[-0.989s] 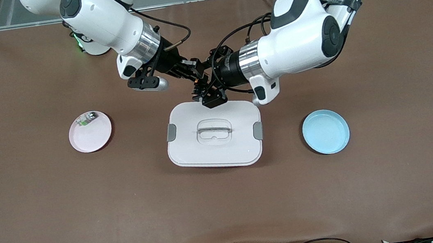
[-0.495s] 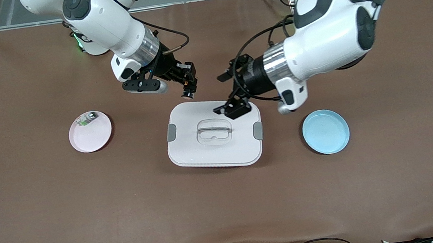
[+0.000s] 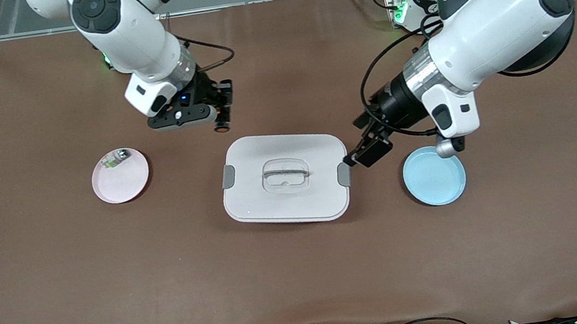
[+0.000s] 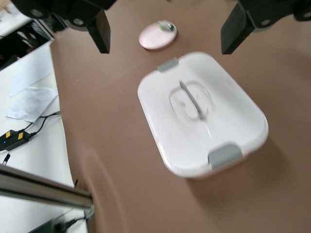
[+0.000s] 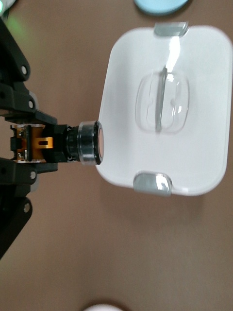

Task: Transfer orange switch to right arm and place
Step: 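Carry the switch with the right gripper while the left gripper withdraws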

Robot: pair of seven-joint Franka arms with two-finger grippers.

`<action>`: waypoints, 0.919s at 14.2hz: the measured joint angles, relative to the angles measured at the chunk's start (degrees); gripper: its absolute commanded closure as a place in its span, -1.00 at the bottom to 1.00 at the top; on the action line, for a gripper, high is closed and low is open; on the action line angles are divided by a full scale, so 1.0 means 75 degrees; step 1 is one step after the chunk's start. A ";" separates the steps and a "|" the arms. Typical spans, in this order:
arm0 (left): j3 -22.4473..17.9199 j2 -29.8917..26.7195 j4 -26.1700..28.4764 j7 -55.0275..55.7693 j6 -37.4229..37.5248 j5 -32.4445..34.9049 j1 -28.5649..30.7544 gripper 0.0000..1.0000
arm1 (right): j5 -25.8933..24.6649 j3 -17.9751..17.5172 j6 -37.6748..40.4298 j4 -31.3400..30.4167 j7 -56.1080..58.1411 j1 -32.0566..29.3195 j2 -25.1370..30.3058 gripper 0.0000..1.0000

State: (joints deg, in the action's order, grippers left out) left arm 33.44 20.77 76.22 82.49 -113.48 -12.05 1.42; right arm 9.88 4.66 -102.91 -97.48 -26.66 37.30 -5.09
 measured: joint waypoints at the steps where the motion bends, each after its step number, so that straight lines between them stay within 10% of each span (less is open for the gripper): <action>1: -0.0005 -0.0043 -0.0001 -0.0477 0.0170 0.0230 0.0153 -1.00 | -0.0414 0.0010 0.0307 0.0051 0.0539 -0.0114 0.0040 1.00; 13: -0.0059 -0.0175 0.0004 -0.6864 0.1520 0.2137 0.3048 -1.00 | -0.1779 0.0079 0.1309 -0.0155 0.8425 -0.2700 0.0777 1.00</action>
State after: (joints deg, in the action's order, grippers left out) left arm 32.99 19.46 76.26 31.01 -102.09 3.98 24.28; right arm -3.46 5.25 -93.10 -98.64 36.53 17.05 0.74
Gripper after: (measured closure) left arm 0.000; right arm 0.670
